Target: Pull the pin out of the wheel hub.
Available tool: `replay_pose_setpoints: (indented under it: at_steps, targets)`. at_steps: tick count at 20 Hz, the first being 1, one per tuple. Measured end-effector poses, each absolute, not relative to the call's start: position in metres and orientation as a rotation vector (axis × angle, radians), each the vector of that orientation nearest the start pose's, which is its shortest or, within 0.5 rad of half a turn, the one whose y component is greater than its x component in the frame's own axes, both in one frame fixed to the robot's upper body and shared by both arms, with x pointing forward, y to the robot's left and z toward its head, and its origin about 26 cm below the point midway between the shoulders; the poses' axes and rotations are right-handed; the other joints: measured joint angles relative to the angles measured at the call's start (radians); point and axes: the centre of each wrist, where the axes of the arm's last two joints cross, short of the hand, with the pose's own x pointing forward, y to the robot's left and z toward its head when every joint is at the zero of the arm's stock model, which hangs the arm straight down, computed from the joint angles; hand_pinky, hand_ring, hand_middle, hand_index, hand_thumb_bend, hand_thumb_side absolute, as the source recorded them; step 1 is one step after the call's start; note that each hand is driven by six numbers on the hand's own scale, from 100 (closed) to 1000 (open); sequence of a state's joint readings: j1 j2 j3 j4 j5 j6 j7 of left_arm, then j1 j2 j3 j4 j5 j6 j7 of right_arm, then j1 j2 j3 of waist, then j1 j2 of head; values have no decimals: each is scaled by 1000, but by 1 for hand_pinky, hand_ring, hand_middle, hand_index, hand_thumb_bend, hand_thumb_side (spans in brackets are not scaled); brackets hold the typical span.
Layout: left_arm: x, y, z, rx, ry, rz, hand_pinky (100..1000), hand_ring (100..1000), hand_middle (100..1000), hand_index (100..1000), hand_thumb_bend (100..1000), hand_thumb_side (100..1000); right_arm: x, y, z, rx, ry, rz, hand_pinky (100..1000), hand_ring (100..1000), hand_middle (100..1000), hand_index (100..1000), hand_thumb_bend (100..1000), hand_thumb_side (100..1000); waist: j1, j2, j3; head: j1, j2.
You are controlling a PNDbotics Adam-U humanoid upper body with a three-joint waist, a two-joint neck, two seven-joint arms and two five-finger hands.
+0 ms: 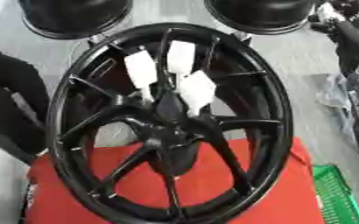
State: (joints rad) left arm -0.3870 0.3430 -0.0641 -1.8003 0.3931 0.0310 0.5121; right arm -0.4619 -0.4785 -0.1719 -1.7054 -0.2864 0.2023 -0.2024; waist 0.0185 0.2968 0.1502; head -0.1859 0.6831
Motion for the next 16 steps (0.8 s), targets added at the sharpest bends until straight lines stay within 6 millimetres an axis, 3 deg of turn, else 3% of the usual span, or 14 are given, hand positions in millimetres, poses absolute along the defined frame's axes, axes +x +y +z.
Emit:
replay_pose_setpoints:
  at_steps: [16]
  targets:
    - [337, 252, 179, 37, -2051, 325, 615, 829, 696, 705, 340, 658, 350, -337, 228, -265, -2023, -70, 782, 700, 736, 789, 163, 309, 1, 0, 5, 9, 0]
